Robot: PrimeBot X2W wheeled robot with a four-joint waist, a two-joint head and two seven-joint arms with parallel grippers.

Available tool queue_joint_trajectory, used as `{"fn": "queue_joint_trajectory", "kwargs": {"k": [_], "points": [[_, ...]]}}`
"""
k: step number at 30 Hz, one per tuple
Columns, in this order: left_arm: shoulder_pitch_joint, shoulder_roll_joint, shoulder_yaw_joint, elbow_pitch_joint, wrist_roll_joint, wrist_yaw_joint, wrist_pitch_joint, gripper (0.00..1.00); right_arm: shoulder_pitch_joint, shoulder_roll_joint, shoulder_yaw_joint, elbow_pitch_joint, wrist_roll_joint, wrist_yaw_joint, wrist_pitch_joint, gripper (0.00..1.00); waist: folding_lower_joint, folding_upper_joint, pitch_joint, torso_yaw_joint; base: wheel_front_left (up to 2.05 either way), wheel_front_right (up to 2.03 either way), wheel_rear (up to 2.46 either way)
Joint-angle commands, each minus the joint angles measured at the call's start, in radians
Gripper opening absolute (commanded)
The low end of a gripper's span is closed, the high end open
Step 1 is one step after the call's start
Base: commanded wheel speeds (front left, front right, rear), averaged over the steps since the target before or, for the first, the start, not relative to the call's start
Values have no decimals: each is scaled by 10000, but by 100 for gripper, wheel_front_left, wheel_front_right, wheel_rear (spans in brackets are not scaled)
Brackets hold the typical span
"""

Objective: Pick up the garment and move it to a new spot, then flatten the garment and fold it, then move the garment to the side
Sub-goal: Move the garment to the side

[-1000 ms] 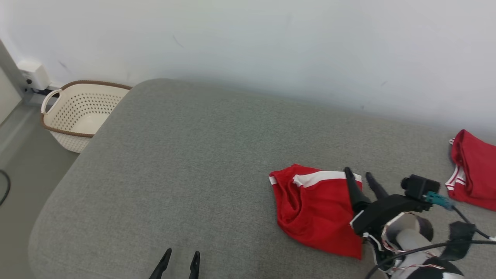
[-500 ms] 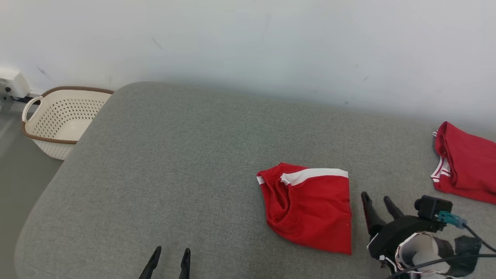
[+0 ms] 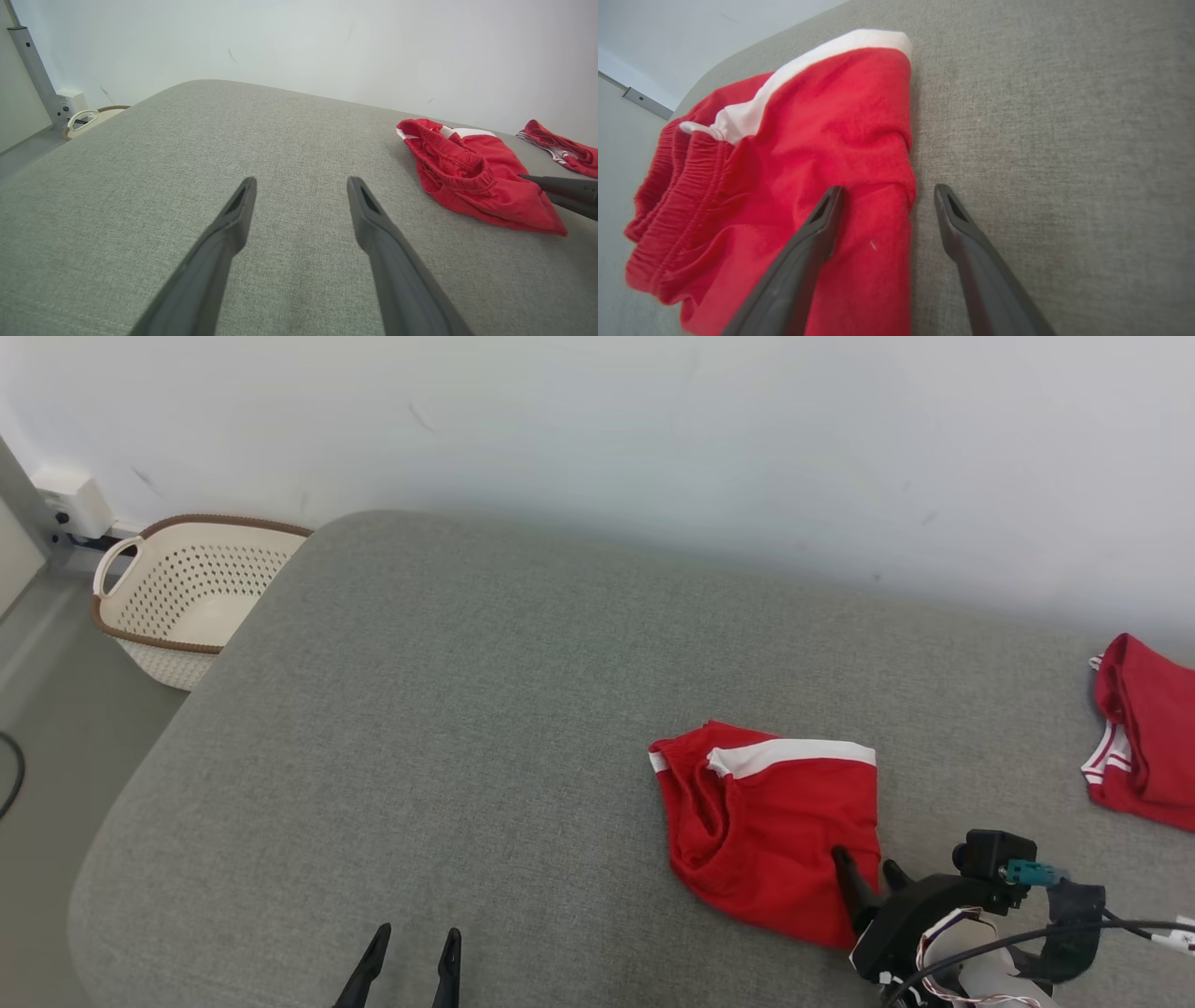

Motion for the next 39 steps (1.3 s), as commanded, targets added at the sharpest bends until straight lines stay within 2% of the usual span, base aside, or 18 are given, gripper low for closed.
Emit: {"fn": "queue_joint_trajectory", "kwargs": {"k": [1, 3, 4, 7, 13, 20, 29, 39], "points": [[-108, 2, 44, 35, 83, -23, -54, 100, -127, 73, 104, 150, 91, 6, 126, 100, 1, 0, 101, 126, 0, 0, 0], [-137, -59, 78, 10, 107, -37, -55, 100, -300, 145, 251, 381, 157, 6, 261, 100, 1, 0, 174, 200, 0, 0, 0], [-137, -77, 92, 4, 117, -42, -56, 100, -328, 194, 308, 457, 197, 6, 336, 90, 1, 0, 193, 213, 0, 0, 0], [-118, -124, 131, 13, 149, -77, -56, 100, -501, 189, 532, 571, 131, 6, 250, 0, 1, 0, 226, 245, 0, 0, 0], [-17, -182, 224, 33, 178, -60, -57, 100, -781, 55, 919, 648, -42, 6, -164, 0, 1, 0, 195, 170, 0, 0, 0], [279, -239, 451, -44, 176, -115, -52, 100, -1171, -413, 1568, 603, -502, 6, -678, 0, 1, 0, 130, -274, 0, 0, 0], [52, -450, 856, -492, 262, -237, -47, 100, -2639, -1796, 2933, 40, -1616, 6, -509, 0, 1, 0, 854, -1197, 0, 0, 0], [-653, -553, 1476, -1349, 842, -531, -48, 100, -4808, -3198, 3931, -631, -1795, 6, -56, 0, 1, 0, 2342, -2113, 0, 0, 0]]}}
